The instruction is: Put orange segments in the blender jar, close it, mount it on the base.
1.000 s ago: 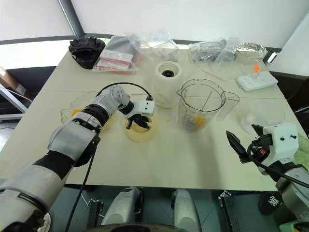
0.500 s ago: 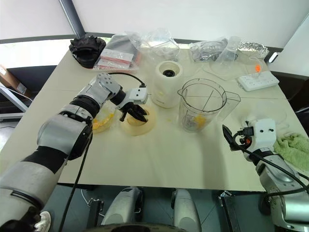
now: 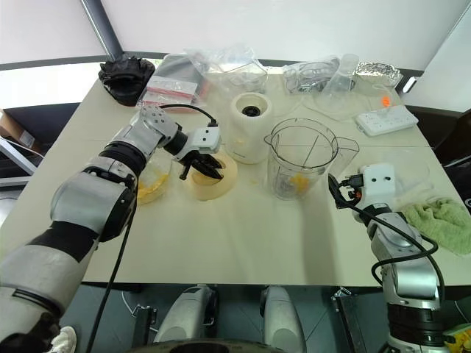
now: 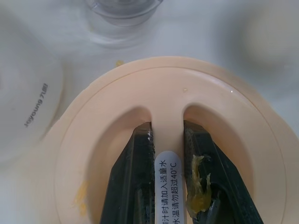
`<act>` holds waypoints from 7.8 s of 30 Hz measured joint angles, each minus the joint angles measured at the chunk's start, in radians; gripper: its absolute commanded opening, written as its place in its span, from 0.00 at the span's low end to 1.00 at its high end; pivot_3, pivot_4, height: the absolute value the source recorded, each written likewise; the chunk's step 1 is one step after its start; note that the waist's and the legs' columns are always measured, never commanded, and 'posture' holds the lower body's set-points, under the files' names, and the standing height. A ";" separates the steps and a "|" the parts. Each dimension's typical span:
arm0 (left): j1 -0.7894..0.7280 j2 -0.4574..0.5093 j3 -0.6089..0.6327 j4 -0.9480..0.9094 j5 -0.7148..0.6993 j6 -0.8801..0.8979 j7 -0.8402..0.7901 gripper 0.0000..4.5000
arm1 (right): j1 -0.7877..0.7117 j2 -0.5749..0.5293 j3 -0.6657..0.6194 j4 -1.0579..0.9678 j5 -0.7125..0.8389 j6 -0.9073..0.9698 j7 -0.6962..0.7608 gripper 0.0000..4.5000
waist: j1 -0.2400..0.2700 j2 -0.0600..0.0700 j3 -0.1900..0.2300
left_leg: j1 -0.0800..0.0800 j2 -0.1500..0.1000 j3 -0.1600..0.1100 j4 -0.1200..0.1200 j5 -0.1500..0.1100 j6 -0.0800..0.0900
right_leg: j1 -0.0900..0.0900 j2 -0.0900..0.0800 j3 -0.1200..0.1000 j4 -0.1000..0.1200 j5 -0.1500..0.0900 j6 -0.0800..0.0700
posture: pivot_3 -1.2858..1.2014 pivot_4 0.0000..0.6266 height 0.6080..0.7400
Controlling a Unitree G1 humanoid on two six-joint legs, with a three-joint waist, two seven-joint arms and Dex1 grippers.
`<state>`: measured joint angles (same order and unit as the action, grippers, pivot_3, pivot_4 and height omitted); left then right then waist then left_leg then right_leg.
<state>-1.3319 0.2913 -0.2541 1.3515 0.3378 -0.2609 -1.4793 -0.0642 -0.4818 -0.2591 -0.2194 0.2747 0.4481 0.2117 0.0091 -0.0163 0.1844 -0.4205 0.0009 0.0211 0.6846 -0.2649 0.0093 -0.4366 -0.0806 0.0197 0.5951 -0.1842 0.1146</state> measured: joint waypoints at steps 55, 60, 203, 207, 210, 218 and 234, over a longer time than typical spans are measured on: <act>-0.441 -0.091 0.112 0.001 -0.142 0.096 -0.131 0.06 | -0.058 0.264 0.247 -0.100 -0.151 -0.023 -0.107 0.20 | -0.023 0.001 0.001 | -0.003 -0.001 0.000 -0.001 0.000 0.000 | -0.005 0.000 0.002 0.004 0.000 0.006 | 0.52 0.24 1.00; -0.441 -0.136 0.032 0.003 -0.179 0.098 -0.131 0.06 | -0.042 0.268 0.254 -0.100 -0.164 -0.055 -0.118 0.20 | -0.021 0.001 0.001 | -0.003 -0.001 0.000 -0.001 0.000 0.000 | -0.005 0.000 0.002 0.004 0.000 0.006 | 0.52 0.24 1.00; -0.041 -0.092 -0.282 -0.897 -0.285 1.194 0.150 0.89 | 0.028 0.313 0.247 -0.091 -0.181 -0.081 -0.208 0.20 | -0.018 0.009 -0.024 | 0.011 0.001 -0.003 -0.007 -0.005 0.007 | 0.012 -0.008 0.001 -0.015 -0.006 0.006 | 0.52 0.24 1.00; -0.010 -0.062 -0.253 -0.959 -0.305 1.189 0.171 0.89 | 0.025 0.310 0.248 -0.091 -0.182 -0.083 -0.206 0.20 | -0.017 0.008 -0.024 | 0.011 0.000 -0.003 -0.007 -0.005 0.007 | 0.012 -0.009 0.001 -0.018 -0.006 0.006 | 0.52 0.24 1.00; -0.002 -0.056 -0.244 -0.979 -0.319 1.195 0.184 0.89 | 0.024 0.309 0.249 -0.091 -0.182 -0.086 -0.206 0.20 | -0.020 0.008 -0.023 | 0.010 -0.003 -0.001 -0.006 -0.005 0.007 | 0.012 -0.014 0.001 -0.017 -0.006 0.006 | 0.52 0.24 1.00; 0.006 -0.139 0.030 -0.980 -0.432 1.232 0.434 0.89 | 0.015 0.295 0.260 -0.099 -0.197 -0.099 -0.182 0.20 | -0.023 0.006 -0.021 | 0.004 -0.004 0.000 -0.006 -0.005 0.008 | 0.007 -0.013 0.000 -0.015 -0.005 0.007 | 0.52 0.24 1.00; 0.399 0.026 0.291 -1.130 -0.522 0.776 0.691 0.89 | -0.053 0.299 0.205 -0.089 -0.138 0.011 -0.154 0.20 | -0.027 0.009 -0.019 | 0.011 -0.001 0.003 -0.009 -0.006 0.010 | 0.007 -0.010 0.004 -0.008 -0.005 0.006 | 0.52 0.24 1.00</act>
<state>-0.9331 0.3176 0.0370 0.2214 -0.1842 0.5155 -0.7880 -0.1172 -0.1831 -0.0538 -0.3087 0.1369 0.4586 0.0575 -0.0182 -0.0073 0.1650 -0.4096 -0.0003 0.0245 0.6752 -0.2713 0.0194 -0.4298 -0.0904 0.0242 0.5868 -0.1893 0.1210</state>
